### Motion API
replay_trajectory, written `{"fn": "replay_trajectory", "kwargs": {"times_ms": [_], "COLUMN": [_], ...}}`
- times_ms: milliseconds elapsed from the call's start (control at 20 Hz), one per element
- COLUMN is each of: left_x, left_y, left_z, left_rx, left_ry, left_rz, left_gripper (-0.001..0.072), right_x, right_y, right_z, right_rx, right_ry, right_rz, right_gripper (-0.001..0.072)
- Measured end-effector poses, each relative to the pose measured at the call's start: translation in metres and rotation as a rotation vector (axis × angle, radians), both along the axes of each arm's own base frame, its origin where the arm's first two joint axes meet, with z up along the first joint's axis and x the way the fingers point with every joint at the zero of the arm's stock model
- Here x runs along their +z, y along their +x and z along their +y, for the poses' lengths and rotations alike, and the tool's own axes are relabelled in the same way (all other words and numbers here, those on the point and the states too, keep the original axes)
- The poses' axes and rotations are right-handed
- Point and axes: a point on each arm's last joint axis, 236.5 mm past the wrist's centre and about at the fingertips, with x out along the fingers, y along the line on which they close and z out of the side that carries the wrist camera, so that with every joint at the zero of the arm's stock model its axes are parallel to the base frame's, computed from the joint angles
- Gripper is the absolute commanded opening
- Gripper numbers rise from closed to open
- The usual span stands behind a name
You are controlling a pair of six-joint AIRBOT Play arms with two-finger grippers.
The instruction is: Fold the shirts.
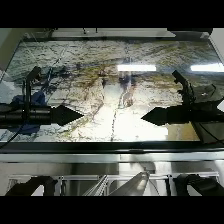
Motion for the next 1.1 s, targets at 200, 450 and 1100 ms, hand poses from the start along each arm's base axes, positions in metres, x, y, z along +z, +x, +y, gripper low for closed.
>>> {"fn": "replay_trajectory", "kwargs": {"times_ms": [200, 450, 1100], "left_x": [-0.001, -0.005, -0.122], "left_y": [0.007, 0.048, 0.07], "left_z": [0.009, 0.116, 0.396], "left_rx": [0.027, 0.282, 1.005], "left_ry": [0.035, 0.381, 0.629], "left_rz": [-0.013, -0.044, 0.404], "left_gripper": [0.0305, 0.072, 0.072], "right_x": [0.0, 0.0, -0.001], "right_y": [0.0, 0.0, 0.0], "right_z": [0.0, 0.0, 0.0], "right_rx": [0.0, 0.0, 0.0], "right_ry": [0.0, 0.0, -0.001], "right_rz": [0.0, 0.0, 0.005], "right_gripper": [0.0015, 0.0015, 0.0015]}}
